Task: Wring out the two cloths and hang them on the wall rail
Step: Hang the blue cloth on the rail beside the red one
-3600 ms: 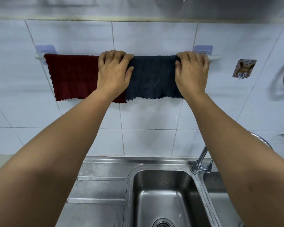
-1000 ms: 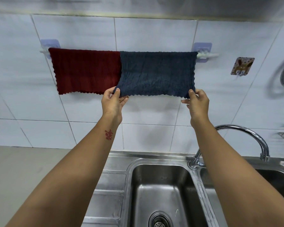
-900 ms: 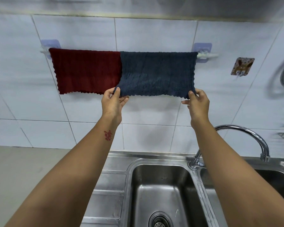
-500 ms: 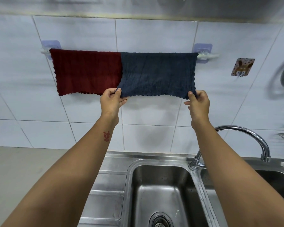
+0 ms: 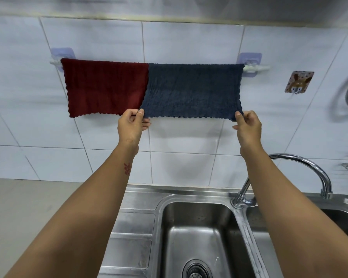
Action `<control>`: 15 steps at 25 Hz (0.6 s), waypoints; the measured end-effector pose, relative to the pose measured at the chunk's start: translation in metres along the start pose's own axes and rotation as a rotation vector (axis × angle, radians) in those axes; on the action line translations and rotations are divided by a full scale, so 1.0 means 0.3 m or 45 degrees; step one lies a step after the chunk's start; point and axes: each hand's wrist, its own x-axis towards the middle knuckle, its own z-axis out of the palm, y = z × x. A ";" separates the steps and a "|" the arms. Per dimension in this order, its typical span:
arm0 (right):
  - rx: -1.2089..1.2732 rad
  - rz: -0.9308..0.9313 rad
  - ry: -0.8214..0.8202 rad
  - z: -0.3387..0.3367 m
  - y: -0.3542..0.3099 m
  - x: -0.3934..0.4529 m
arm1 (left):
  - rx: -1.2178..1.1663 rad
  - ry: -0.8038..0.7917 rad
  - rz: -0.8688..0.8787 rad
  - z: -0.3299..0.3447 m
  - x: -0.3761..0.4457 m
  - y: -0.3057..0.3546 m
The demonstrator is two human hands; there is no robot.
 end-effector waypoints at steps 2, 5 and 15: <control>-0.017 -0.007 -0.011 0.001 0.002 0.003 | -0.005 -0.014 -0.007 -0.001 0.001 -0.002; -0.046 0.000 -0.025 0.001 0.009 0.003 | 0.003 -0.075 0.007 -0.011 0.001 -0.013; -0.104 0.028 0.000 0.018 0.009 0.003 | 0.147 -0.088 0.098 -0.011 0.013 -0.034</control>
